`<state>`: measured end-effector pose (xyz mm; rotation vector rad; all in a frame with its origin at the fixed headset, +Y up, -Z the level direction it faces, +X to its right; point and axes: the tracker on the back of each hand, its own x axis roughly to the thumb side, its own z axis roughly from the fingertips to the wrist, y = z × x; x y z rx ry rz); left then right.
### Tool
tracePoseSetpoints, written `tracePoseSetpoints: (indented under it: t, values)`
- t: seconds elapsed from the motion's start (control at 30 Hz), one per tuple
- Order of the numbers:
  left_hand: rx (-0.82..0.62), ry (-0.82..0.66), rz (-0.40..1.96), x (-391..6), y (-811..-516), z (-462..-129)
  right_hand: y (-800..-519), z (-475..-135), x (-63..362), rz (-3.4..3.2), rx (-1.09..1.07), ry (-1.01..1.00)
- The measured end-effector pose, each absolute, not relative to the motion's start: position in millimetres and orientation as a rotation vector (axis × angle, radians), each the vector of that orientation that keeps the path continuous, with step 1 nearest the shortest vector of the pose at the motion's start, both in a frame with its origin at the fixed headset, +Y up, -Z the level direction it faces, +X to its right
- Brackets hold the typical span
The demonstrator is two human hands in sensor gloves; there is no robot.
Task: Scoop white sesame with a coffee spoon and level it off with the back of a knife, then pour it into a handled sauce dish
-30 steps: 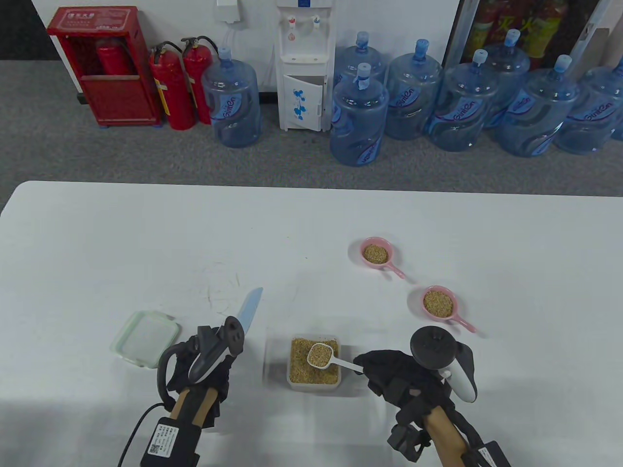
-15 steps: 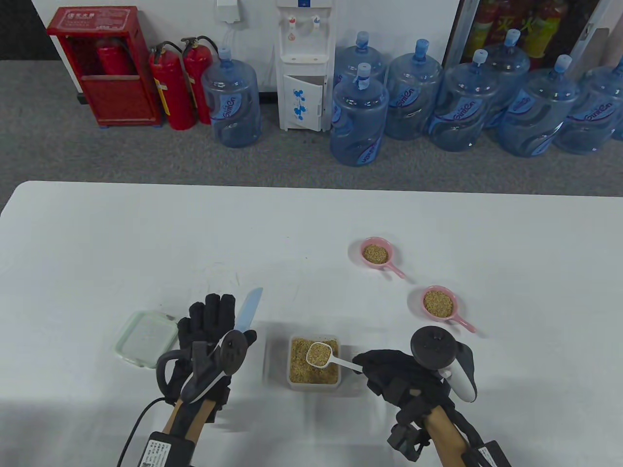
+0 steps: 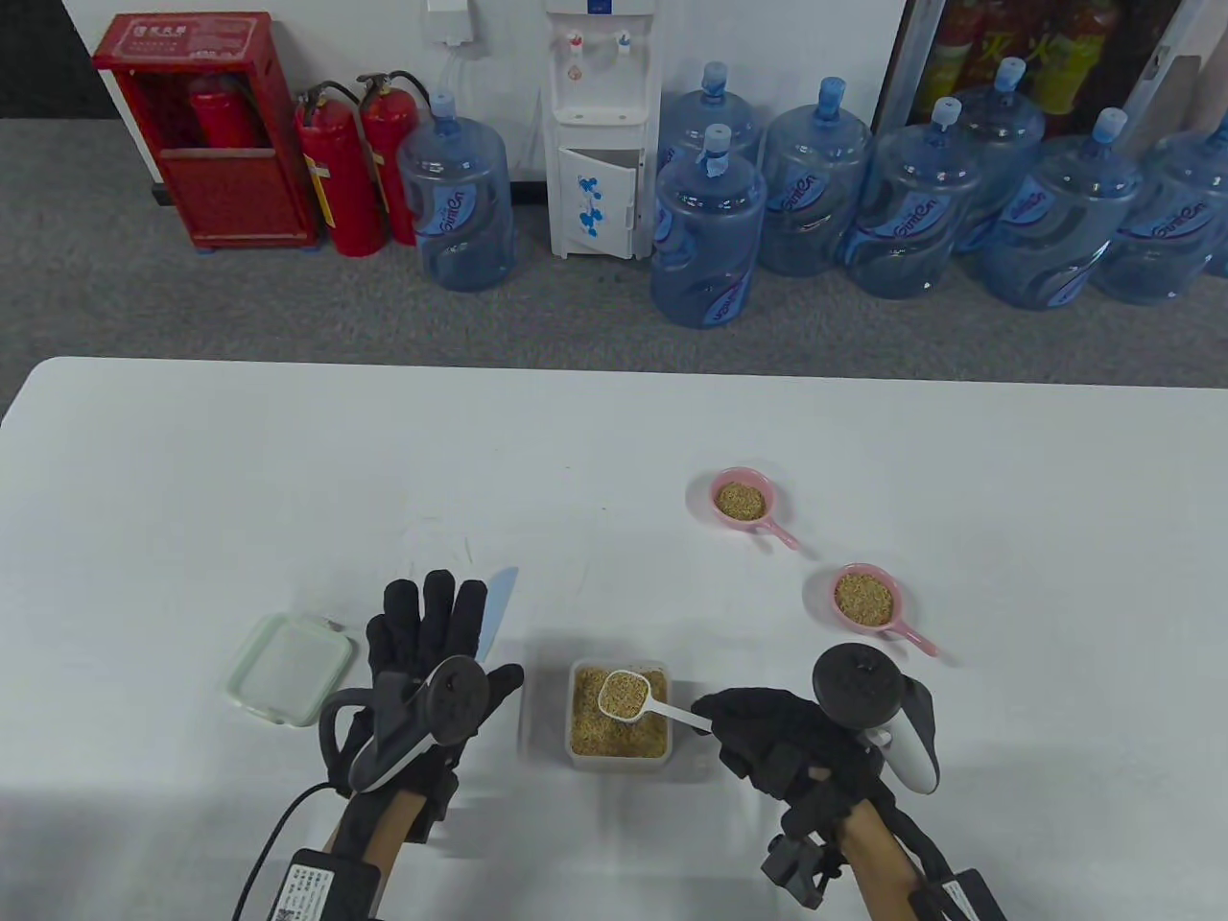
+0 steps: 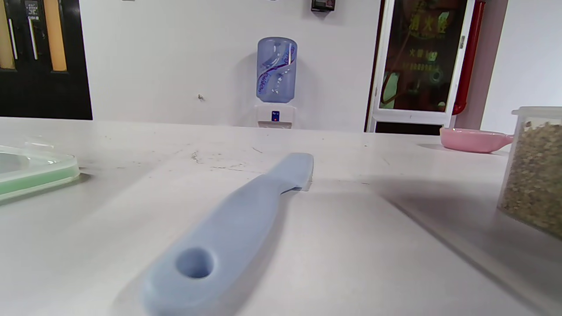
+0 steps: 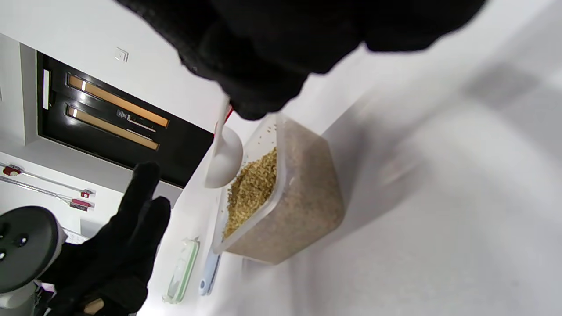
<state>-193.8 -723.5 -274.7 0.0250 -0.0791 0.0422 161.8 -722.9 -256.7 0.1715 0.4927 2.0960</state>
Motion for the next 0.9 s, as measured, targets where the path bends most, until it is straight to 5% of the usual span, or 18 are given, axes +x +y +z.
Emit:
tracePoseSetpoints:
  t: [0.5,0.9]
  values:
    - [-0.004,-0.066,0.061,-198.3,-721.4,-276.0,-707.2,-276.9,190.3,1.957,0.000,0.321]
    - [-0.020,-0.085,0.071,-198.9,-721.0,-278.1,-690.7,-351.9,203.1,2.034,-0.297,0.118]
